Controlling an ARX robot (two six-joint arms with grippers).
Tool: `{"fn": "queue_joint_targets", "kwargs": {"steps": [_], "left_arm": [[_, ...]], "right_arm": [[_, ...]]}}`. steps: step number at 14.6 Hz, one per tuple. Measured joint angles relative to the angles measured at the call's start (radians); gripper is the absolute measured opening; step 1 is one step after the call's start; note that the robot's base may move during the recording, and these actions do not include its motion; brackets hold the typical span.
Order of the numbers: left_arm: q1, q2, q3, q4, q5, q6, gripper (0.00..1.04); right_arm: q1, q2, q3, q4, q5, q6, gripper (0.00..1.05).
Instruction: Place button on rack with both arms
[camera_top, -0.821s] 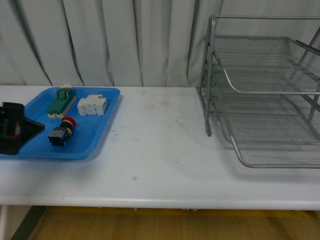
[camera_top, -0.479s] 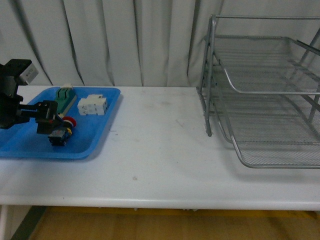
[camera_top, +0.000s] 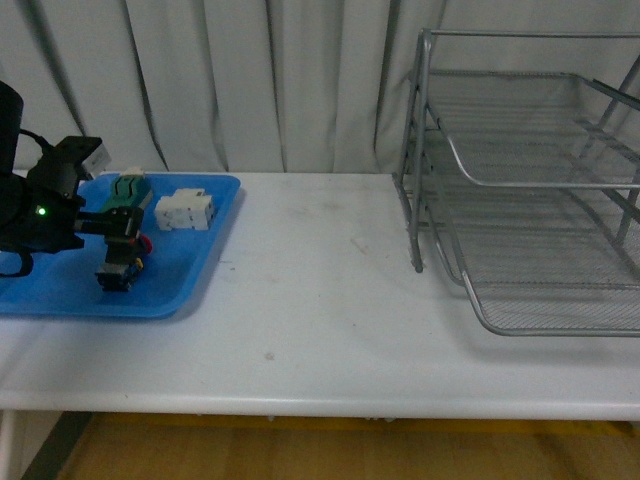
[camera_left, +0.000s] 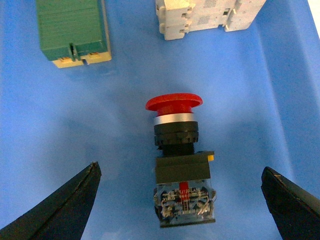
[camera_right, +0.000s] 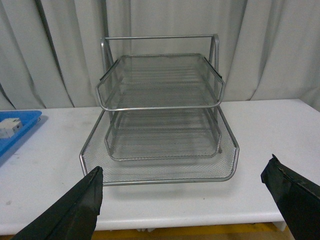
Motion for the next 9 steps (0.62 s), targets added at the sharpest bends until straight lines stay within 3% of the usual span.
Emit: {"fn": "queue_joint_targets", "kwargs": {"steps": [8, 9], "left_arm": [[-0.007, 0.072, 0.064, -0.027, -0.005, 0.0, 0.98], [-0.008, 0.114, 0.11, -0.047, -0.014, -0.005, 0.9]], "right_arm": [[0.0, 0.0, 0.0, 0.0, 0.0, 0.0, 0.98], [0.0, 0.0, 0.0, 0.0, 0.0, 0.0, 0.98]]}}
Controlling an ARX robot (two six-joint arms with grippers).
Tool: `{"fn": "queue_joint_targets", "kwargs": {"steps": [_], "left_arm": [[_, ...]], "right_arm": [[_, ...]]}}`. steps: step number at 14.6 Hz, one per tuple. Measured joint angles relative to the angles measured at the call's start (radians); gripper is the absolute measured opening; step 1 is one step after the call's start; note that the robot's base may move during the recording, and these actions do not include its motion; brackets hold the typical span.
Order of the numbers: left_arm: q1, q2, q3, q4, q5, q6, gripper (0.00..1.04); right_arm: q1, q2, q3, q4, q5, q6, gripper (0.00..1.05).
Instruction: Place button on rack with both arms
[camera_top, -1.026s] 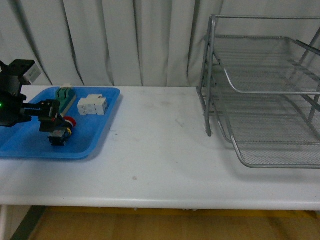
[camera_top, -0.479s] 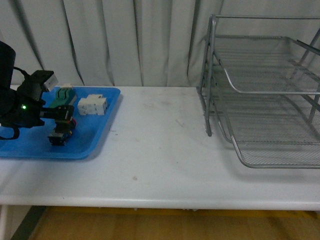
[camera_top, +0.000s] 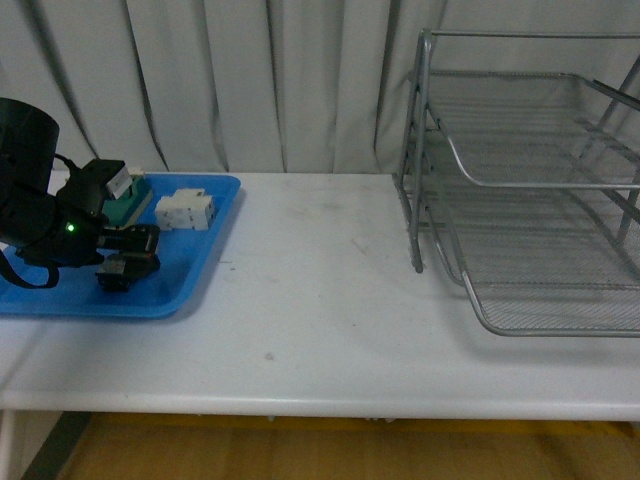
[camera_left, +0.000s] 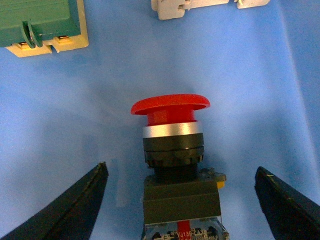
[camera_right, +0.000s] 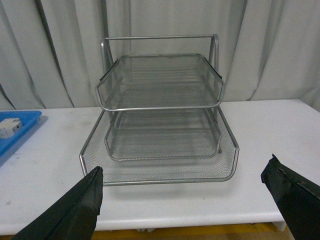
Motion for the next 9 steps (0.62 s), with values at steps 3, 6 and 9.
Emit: {"fn": "queue_joint_targets", "kwargs": {"steps": [3, 6, 9], "left_arm": [[0.001, -0.24, -0.265, 0.074, 0.063, -0.05, 0.36], [0.024, -0.618, -0.594, 0.144, 0.097, -0.044, 0.36], [0.13, -1.22, -0.944, 0.0, 0.152, -0.058, 0.35]], "right_arm": [[0.0, 0.0, 0.0, 0.0, 0.0, 0.0, 0.98], [0.0, 0.0, 0.0, 0.0, 0.0, 0.0, 0.98], [0.0, 0.0, 0.0, 0.0, 0.0, 0.0, 0.98]]}}
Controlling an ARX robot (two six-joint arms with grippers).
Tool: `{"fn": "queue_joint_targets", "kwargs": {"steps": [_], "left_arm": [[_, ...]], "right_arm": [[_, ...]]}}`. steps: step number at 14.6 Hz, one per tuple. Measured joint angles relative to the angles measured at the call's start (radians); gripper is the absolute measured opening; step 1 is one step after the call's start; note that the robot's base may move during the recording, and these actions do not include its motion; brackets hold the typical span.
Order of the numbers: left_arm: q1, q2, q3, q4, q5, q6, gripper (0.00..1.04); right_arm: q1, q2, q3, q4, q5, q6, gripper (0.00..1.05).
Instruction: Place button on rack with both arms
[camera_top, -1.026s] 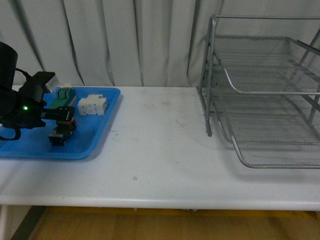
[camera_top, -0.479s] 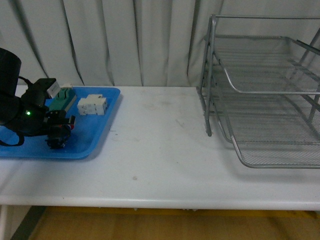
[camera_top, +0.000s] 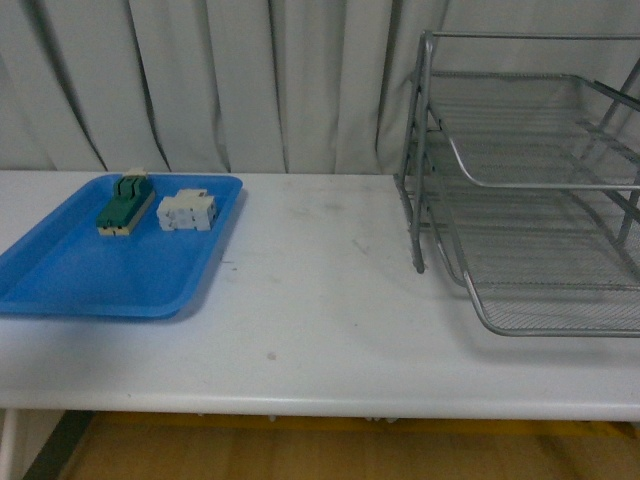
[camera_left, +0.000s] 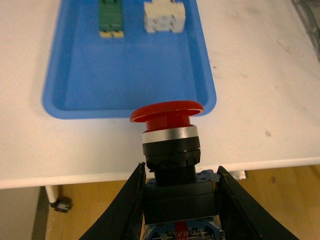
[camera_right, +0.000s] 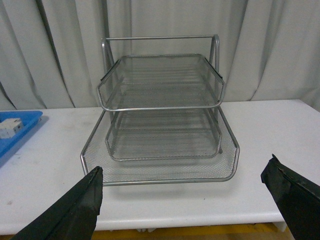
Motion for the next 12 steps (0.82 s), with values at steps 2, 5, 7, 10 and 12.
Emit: {"fn": "queue_joint_targets", "kwargs": {"steps": [2, 5, 7, 10, 12], "left_arm": [[-0.006, -0.047, 0.022, 0.019, 0.008, -0.004, 0.35], [0.002, -0.031, 0.012, 0.011, 0.001, -0.014, 0.35], [-0.004, -0.031, 0.012, 0.011, 0.006, -0.014, 0.35], [-0.006, -0.031, 0.012, 0.011, 0.006, -0.014, 0.35], [-0.005, -0.031, 0.012, 0.011, 0.005, -0.015, 0.35]], "right_arm": [[0.0, 0.0, 0.0, 0.0, 0.0, 0.0, 0.98], [0.0, 0.0, 0.0, 0.002, -0.002, 0.0, 0.98], [0.0, 0.0, 0.0, 0.001, -0.001, 0.0, 0.98], [0.0, 0.0, 0.0, 0.0, -0.001, 0.0, 0.98], [0.0, 0.0, 0.0, -0.003, 0.0, 0.0, 0.98]]}}
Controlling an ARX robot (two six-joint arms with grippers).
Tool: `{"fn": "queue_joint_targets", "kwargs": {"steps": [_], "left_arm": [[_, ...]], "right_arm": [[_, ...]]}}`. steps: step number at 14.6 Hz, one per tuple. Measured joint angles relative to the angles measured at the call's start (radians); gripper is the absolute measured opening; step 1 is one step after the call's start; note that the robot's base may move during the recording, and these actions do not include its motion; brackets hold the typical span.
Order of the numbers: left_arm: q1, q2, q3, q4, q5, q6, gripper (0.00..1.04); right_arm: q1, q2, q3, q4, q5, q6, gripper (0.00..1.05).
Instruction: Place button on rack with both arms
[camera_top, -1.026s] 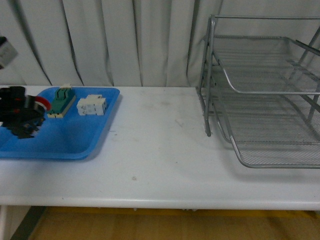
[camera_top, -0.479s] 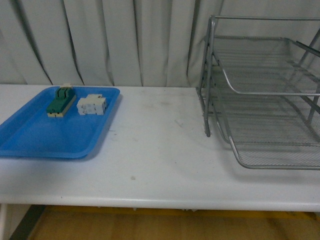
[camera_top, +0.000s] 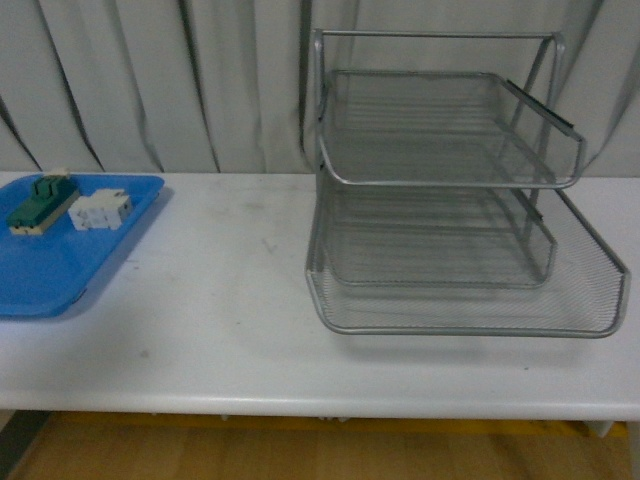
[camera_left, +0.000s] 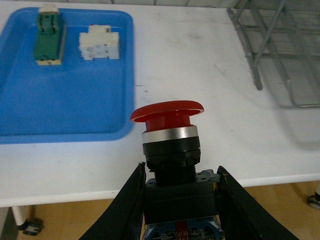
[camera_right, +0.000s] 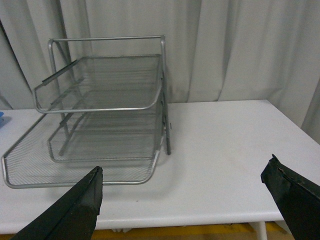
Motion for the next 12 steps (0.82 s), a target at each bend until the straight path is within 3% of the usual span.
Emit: {"fn": "queue_joint_targets", "kwargs": {"steps": [5, 6, 8, 10, 12], "left_arm": [[0.0, 0.001, -0.001, 0.006, 0.0, 0.001, 0.35], [-0.048, 0.002, -0.017, 0.111, 0.011, 0.022, 0.35], [-0.225, 0.117, 0.057, 0.205, 0.026, 0.026, 0.35], [-0.397, 0.347, 0.22, 0.201, 0.031, 0.057, 0.35], [-0.495, 0.575, 0.343, 0.156, 0.013, 0.136, 0.35]], "right_arm": [[0.002, 0.0, 0.0, 0.0, 0.004, 0.0, 0.98], [0.004, 0.0, 0.0, 0.0, 0.005, 0.0, 0.98], [0.004, 0.0, 0.0, 0.004, 0.003, 0.0, 0.98], [0.004, 0.0, 0.0, 0.003, 0.003, 0.0, 0.98], [0.004, 0.0, 0.0, 0.003, 0.003, 0.0, 0.98]]}}
